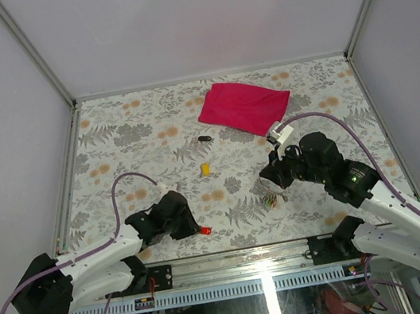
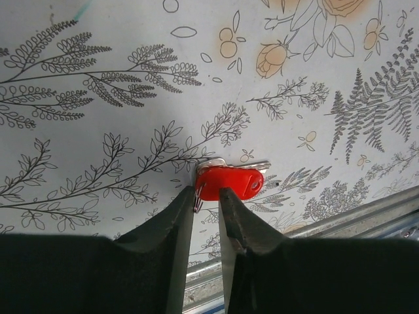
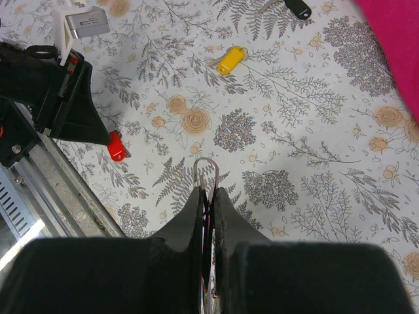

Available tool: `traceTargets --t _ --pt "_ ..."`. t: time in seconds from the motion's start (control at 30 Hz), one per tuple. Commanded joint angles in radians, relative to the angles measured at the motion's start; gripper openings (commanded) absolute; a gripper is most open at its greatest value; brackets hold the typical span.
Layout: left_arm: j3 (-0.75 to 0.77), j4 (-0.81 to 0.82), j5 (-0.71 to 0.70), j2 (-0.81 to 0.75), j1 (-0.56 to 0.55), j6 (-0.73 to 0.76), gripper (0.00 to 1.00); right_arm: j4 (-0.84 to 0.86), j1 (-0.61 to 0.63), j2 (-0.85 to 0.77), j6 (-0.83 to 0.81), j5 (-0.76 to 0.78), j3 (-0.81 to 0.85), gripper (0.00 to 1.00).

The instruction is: Put the keys on the keyring

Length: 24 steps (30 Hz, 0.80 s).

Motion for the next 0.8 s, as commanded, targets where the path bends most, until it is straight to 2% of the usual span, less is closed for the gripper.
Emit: traceTargets --t 0.0,0.3,0.53,0.77 --pt "0.02 0.014 0.007 0.011 0.007 0.036 0.21 0.074 0.005 0.002 0.012 -0.026 0.052 0.0" --pt "0.035 0.0 0.009 0.01 0.007 0.05 0.13 0.075 0.005 0.002 0.013 -0.028 0.047 0.0" --pt "0.041 -0.025 0.003 0.009 0.008 0.054 0.22 0.075 0.005 0.004 0.013 -0.031 0.046 0.0" --pt "0.029 -0.025 0.011 -0.003 0.007 0.046 0.25 0.081 0.005 0.01 0.016 -0.037 0.046 0.0"
